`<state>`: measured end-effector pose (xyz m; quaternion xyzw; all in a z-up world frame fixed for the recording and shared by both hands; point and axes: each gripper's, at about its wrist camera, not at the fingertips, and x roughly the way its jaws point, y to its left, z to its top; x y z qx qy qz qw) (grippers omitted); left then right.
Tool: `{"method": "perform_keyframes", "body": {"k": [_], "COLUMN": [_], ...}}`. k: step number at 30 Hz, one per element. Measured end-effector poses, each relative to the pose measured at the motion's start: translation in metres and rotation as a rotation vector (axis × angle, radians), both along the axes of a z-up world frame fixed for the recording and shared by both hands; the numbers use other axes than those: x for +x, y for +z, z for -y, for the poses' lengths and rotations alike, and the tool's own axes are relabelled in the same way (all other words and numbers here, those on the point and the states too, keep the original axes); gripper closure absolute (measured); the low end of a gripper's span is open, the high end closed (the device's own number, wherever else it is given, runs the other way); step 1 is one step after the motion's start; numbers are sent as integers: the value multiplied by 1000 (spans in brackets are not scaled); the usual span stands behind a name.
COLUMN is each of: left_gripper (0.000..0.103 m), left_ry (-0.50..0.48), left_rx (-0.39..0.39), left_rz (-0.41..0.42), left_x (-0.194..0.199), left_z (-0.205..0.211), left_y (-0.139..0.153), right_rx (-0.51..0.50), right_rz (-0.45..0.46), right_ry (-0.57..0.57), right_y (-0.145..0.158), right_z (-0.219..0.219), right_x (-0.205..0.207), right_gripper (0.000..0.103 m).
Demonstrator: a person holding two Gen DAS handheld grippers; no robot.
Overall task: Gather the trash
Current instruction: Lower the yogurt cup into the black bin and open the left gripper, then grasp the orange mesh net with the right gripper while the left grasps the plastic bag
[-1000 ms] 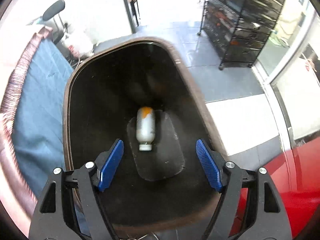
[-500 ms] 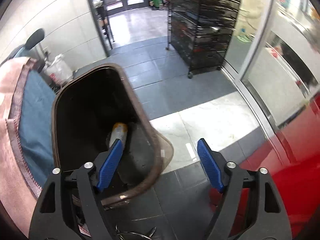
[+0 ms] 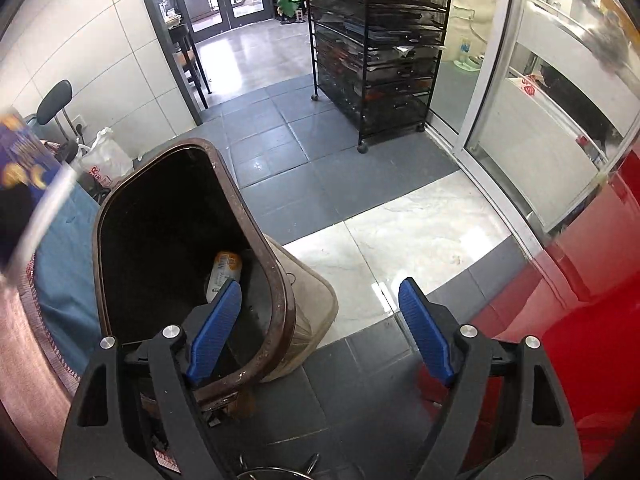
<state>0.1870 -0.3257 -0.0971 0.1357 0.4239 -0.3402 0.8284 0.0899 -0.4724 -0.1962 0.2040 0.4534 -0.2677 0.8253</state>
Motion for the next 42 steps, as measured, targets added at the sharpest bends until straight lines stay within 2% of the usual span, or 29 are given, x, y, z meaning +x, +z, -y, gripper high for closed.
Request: {"method": "perform_keyframes", "body": {"k": [2, 6, 14, 19, 23, 34, 39, 42], "left_gripper": [13, 8, 6, 6, 6, 6, 6, 6], "left_ry": [0, 1, 17, 53, 86, 225, 326, 385], "left_rx": [22, 12, -84, -141, -155, -177, -198, -182], "left_rz": [4, 8, 45, 105, 133, 236, 238, 257], "left_x": [0, -1, -11, -26, -36, -52, -53, -58], "left_z": [0, -6, -30, -61, -87, -167, -205, -229], "left_y": [-3, -2, 27, 50, 61, 87, 89, 88], "right_rx": [-3, -3, -10, -17, -23, -8, 12, 30], "right_rz": [0, 2, 37, 85, 127, 236, 238, 249], "right_ry": [-1, -3, 27, 71, 125, 317, 405, 460], "right_y": [1, 2, 16, 35, 50, 99, 112, 119], "right_z": [0, 0, -7, -21, -41, -103, -135, -158], "right_x": [1, 1, 4, 11, 19, 43, 60, 65], "right_gripper": [22, 22, 22, 19, 19, 19, 19, 19]}}
